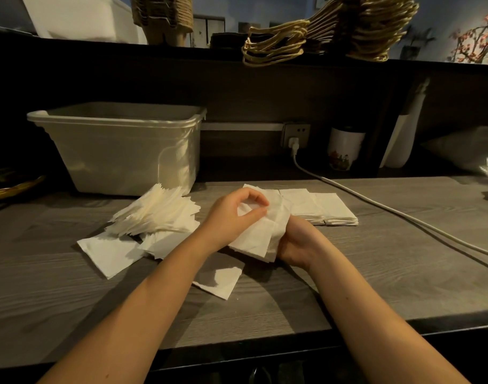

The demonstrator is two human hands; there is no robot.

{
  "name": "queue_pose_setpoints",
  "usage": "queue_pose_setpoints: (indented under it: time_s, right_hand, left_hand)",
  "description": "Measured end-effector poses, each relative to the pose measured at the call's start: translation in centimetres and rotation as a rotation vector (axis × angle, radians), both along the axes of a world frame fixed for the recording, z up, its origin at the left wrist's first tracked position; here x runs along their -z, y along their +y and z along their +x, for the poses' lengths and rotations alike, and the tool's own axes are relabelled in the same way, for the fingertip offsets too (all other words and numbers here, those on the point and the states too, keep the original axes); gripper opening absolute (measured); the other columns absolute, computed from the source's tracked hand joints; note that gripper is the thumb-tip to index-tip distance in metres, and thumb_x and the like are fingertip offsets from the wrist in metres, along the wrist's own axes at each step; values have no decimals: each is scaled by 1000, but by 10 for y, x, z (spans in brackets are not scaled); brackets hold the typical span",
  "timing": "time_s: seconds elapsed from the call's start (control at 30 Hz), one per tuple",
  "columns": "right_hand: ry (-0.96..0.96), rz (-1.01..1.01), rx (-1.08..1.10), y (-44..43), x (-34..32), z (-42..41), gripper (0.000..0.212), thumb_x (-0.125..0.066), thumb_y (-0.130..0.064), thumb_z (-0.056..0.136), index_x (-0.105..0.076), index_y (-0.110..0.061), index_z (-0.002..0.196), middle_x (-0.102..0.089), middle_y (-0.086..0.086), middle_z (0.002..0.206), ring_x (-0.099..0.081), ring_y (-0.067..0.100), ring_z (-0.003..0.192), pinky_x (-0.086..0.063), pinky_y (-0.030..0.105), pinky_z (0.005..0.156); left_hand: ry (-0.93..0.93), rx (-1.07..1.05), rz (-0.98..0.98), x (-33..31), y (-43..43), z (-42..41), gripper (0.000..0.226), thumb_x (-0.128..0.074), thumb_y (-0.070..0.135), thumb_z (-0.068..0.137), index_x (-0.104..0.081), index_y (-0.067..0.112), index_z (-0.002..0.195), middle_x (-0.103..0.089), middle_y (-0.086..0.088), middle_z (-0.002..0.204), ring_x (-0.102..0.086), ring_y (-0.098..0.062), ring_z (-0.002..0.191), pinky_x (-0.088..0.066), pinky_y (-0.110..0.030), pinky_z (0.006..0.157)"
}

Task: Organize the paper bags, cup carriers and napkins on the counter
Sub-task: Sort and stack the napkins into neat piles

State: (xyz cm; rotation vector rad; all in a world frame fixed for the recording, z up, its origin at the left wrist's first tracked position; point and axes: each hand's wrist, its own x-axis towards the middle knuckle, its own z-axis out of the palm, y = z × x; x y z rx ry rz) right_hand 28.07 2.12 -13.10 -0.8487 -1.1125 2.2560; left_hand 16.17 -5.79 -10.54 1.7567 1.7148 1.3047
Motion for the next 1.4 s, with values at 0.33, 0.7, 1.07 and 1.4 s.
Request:
queue_pose_setpoints:
  time_s: [0.33, 0.7, 1.07, 1.4]
  right_hand:
    - [23, 13, 2, -5, -4, 4, 23, -37, -22, 101, -58, -14, 101, -72, 11, 83, -69, 23, 76, -59, 37, 62]
    - [130, -42, -32, -4, -3, 5, 55, -22, -55, 97, -56, -15, 111, -68, 11, 104, -65, 28, 94, -53, 42, 75]
    - [38, 9, 41, -10, -4, 2, 7, -50, -13, 95, -48, -14, 102, -59, 15, 106, -62, 27, 94, -55, 41, 74]
    - [115, 422, 43, -16, -1, -4, 22, -54, -12, 92, -55, -25, 110, -64, 4, 105, -62, 19, 96, -54, 35, 81]
  left_hand:
    - [247, -170, -47, 12, 2, 1, 34, -61, 29, 89, -46, 30, 119, -45, 14, 126, -43, -7, 117, -33, -18, 85]
    - [422, -255, -111, 16, 6, 6, 69, -51, 38, 93, -8, 34, 147, -22, 5, 151, -22, -18, 139, -31, -34, 106]
    - [-315, -199, -121, 16, 14, 10, 60, -35, 31, 100, 1, 31, 148, -23, 1, 151, -33, -17, 131, -35, -24, 90]
    - [-400, -256, -175, 20, 13, 15, 28, -38, 33, 99, -43, 21, 124, -54, 0, 106, -52, -11, 87, -46, -25, 67]
